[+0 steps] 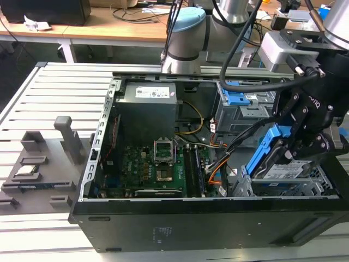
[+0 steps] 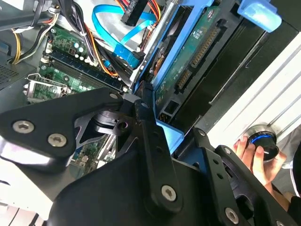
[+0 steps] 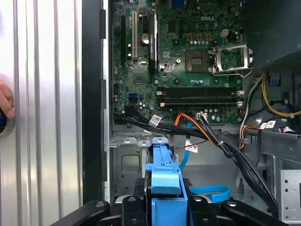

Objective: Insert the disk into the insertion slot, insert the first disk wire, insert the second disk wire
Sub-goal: 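Insert the disk into the insertion slot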

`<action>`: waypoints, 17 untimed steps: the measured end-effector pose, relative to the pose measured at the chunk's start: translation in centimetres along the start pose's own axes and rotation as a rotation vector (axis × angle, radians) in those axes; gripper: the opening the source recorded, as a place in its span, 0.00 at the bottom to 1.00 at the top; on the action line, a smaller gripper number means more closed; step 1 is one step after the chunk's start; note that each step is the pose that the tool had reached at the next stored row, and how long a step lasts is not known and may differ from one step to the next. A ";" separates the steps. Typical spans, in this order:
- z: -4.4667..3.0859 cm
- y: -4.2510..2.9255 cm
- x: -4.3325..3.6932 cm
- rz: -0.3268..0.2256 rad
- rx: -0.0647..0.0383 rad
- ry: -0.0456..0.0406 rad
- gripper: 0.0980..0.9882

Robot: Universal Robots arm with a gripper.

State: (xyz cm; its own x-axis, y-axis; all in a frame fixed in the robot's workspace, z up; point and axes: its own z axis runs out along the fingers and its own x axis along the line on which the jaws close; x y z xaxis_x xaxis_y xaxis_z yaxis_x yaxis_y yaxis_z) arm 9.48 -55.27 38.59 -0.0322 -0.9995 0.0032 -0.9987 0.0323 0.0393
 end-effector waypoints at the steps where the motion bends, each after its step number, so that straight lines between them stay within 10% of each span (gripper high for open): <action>1: 0.00 0.00 0.00 0.000 0.000 0.0001 0.30; 9: 0.04 0.00 0.00 0.000 0.000 0.0000 0.37; 13: 0.07 0.00 0.00 0.000 0.000 0.0000 0.02; 17: 0.08 0.00 0.00 0.000 0.000 0.0001 0.01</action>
State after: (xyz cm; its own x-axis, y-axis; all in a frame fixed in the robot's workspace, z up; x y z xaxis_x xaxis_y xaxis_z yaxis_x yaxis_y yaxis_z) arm 9.48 -55.27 38.51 -0.0322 -0.9995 0.0033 -0.9987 0.0323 0.0393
